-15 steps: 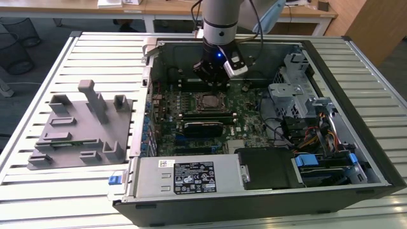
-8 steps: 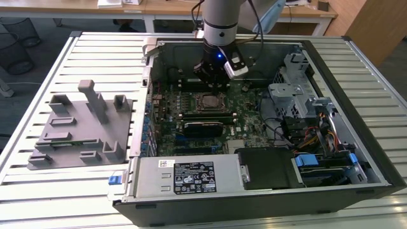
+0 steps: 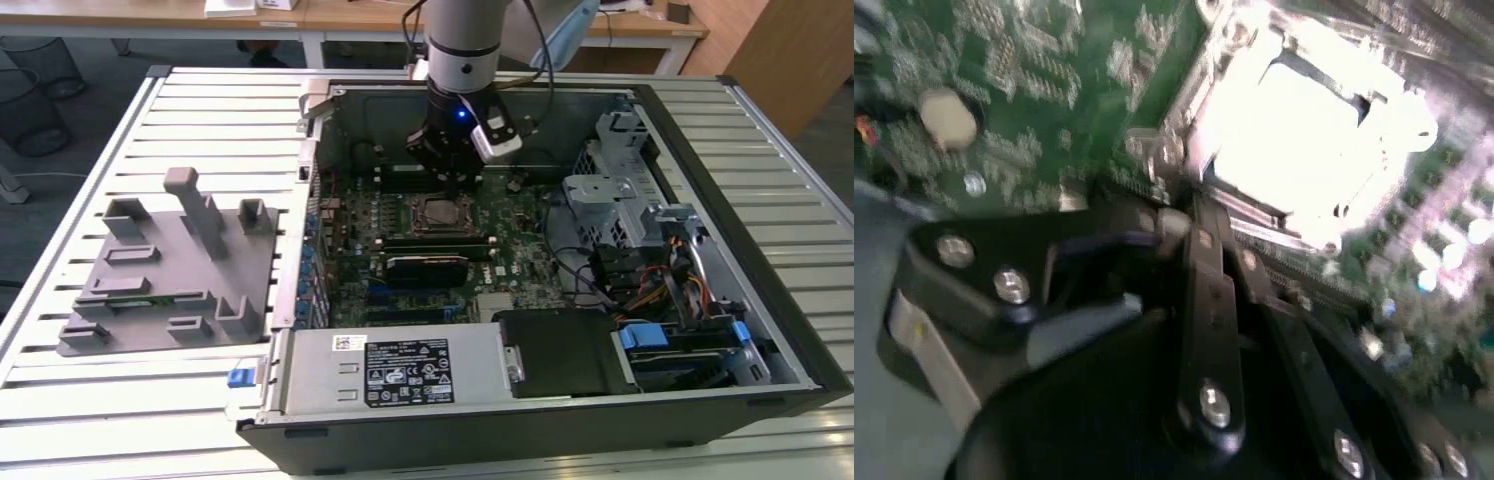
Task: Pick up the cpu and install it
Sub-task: 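Install the first cpu locking lever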
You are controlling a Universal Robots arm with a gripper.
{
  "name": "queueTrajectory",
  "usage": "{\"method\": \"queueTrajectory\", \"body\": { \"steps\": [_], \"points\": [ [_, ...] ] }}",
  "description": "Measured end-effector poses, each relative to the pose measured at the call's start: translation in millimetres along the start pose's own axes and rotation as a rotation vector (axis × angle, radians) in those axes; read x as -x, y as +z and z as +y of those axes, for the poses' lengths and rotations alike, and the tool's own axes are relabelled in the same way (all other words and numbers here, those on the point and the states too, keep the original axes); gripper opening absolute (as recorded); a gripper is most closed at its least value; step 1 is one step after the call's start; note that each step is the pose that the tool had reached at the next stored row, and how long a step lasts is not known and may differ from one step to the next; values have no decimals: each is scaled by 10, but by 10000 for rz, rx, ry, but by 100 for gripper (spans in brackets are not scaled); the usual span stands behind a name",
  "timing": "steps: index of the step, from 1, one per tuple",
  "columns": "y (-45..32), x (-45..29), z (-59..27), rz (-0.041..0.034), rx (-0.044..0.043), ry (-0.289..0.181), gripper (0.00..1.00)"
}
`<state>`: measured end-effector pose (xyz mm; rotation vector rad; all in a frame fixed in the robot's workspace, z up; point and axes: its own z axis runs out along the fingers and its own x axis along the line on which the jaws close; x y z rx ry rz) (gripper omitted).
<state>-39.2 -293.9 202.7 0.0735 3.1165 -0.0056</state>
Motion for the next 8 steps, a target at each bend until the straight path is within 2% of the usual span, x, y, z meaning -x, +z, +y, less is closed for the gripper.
{"method": "queueTrajectory", "body": {
  "steps": [4,8],
  "points": [
    [3,0,0,-1,-4,0,11],
    [23,0,0,-4,-74,-2,11]
  ]
}}
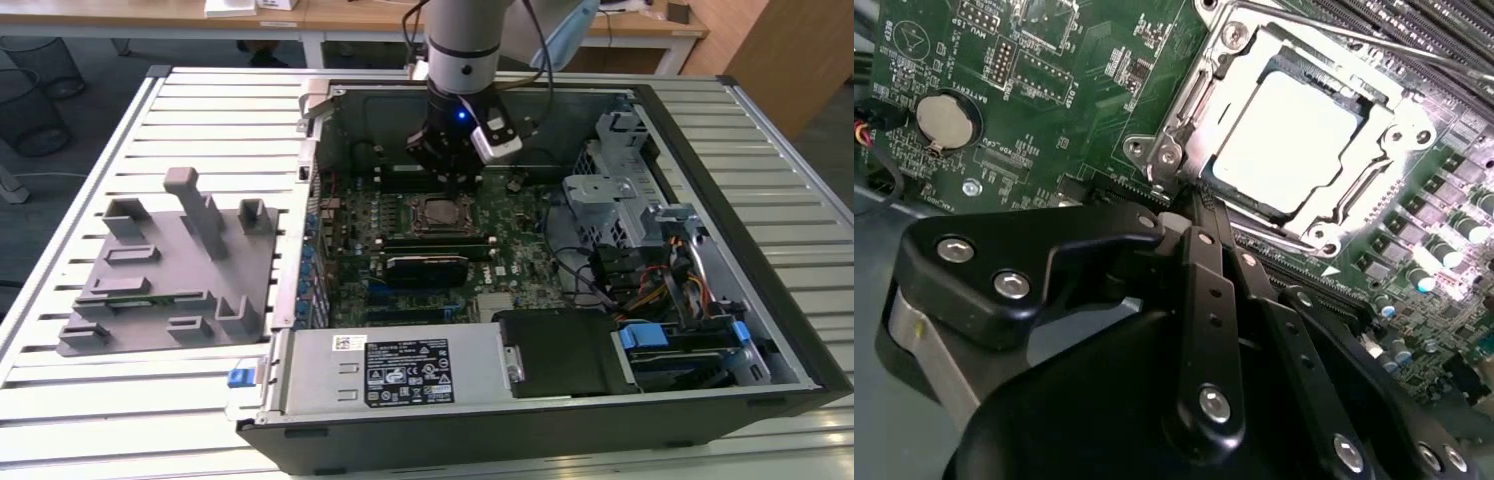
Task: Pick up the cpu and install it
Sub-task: 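Install the first cpu locking lever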
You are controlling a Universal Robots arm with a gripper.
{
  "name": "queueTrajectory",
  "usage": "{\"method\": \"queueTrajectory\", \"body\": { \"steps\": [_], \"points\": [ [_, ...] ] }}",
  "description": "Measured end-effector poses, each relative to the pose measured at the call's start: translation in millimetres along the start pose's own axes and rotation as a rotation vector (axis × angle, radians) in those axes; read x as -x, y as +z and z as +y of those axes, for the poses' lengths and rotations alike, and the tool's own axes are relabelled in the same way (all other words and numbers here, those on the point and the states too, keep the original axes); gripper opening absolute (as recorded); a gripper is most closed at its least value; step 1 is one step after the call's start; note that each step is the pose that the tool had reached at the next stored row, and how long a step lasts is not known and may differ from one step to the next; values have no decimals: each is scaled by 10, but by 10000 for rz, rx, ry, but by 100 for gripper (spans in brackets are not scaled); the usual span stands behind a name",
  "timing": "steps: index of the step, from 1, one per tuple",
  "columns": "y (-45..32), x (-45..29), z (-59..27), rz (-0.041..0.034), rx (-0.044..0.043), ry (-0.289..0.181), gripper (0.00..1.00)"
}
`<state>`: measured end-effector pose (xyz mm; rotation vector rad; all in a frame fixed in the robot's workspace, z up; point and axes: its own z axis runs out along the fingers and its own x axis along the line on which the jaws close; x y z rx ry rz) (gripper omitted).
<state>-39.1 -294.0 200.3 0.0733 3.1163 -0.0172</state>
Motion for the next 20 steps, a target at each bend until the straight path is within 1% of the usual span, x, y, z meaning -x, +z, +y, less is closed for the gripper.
{"method": "queueTrajectory", "body": {
  "steps": [3,7,9,16,18,20],
  "points": [
    [12,1,0,-3,-81,-2,11],
    [26,3,0,-11,-215,-5,11],
    [30,3,1,-11,-257,-6,11],
    [47,1,9,-8,-262,-5,11],
    [48,2,15,-9,-234,-6,11],
    [49,1,23,-8,-181,-4,11]
  ]
}}
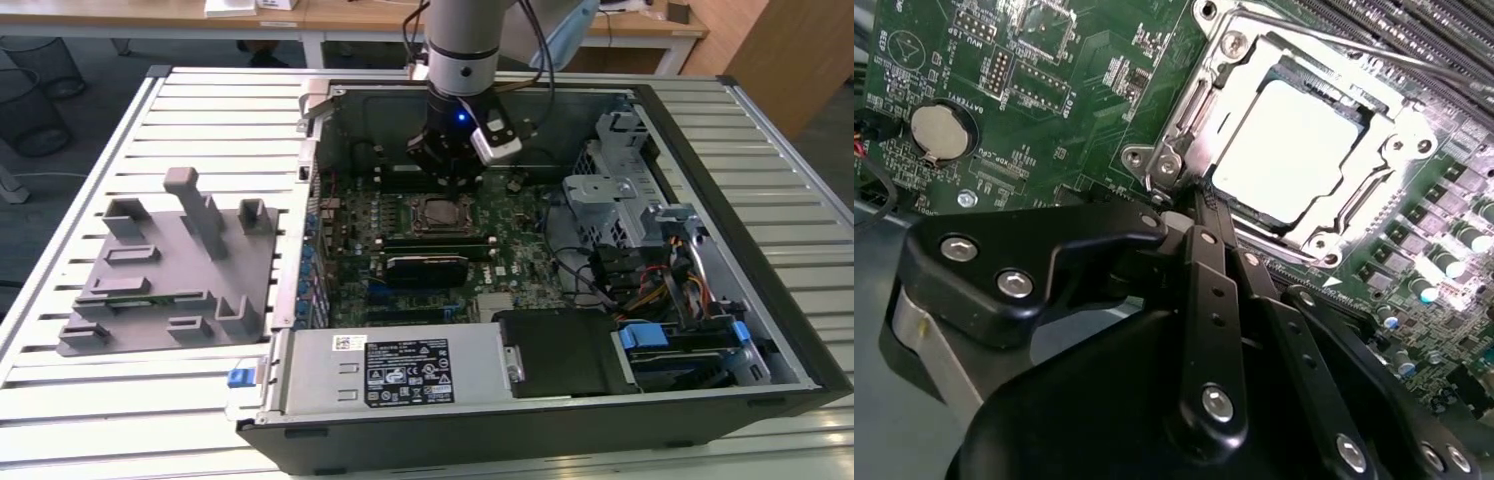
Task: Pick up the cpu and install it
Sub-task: 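Install the first cpu locking lever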
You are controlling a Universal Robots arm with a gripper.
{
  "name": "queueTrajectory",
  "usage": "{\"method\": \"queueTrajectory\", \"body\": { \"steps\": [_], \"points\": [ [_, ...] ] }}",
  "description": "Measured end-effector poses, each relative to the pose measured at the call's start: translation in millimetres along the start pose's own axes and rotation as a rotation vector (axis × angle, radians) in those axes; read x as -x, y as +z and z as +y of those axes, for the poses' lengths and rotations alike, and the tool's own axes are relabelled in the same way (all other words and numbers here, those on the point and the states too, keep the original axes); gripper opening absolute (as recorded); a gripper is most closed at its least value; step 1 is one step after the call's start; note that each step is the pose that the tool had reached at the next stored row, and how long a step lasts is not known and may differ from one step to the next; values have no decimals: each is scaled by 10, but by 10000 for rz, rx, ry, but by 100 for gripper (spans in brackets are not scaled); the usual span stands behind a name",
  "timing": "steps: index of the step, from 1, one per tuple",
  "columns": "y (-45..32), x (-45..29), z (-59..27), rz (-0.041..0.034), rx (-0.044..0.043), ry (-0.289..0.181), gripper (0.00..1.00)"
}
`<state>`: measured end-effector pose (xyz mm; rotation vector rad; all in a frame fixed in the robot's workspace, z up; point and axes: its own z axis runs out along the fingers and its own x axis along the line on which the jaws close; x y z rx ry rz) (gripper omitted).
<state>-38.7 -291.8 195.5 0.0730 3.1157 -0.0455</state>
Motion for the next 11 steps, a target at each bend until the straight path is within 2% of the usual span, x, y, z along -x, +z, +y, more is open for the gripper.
{"method": "queueTrajectory", "body": {
  "steps": [4,9,11],
  "points": [
    [0,-1,14,4,93,3,11],
    [-12,1,26,-3,123,3,11],
    [-45,1,24,3,113,2,11]
  ]
}}
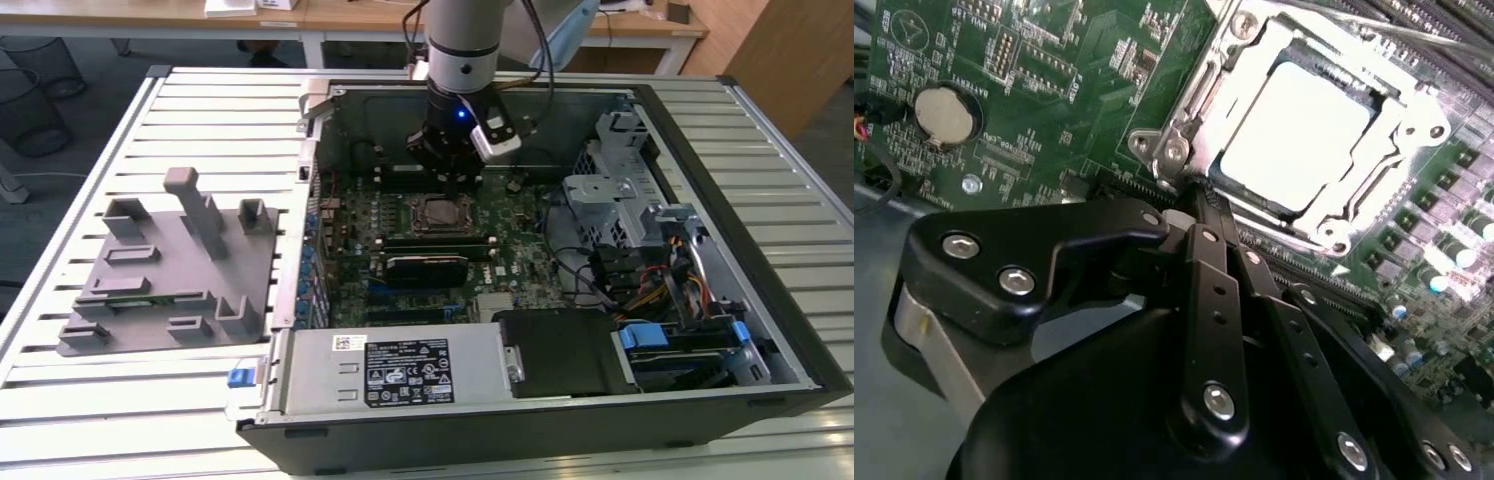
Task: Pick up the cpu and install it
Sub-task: 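Install the first cpu locking lever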
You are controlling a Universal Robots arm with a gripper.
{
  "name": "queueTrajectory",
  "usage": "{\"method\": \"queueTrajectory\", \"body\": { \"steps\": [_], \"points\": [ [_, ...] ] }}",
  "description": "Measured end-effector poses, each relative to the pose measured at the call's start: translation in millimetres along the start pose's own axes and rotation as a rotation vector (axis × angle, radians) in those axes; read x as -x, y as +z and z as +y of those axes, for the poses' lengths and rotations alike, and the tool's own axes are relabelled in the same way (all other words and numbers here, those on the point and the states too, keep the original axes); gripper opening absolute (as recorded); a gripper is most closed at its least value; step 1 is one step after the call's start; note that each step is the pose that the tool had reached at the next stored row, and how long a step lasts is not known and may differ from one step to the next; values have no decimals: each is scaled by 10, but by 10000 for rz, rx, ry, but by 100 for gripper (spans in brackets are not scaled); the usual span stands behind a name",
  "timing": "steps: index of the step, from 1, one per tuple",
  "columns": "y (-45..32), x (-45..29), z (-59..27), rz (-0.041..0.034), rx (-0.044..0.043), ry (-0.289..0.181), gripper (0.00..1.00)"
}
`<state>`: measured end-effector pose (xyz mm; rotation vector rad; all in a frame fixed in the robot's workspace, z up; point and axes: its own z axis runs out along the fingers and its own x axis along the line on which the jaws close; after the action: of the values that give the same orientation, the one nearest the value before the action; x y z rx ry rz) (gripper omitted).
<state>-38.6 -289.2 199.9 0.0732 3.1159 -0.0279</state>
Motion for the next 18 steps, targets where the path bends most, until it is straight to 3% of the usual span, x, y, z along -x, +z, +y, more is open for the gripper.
{"method": "queueTrajectory", "body": {
  "steps": [4,18],
  "points": [
    [-59,1,-2,1,-4,0,11],
    [-59,11,-76,4,38,1,11]
  ]
}}
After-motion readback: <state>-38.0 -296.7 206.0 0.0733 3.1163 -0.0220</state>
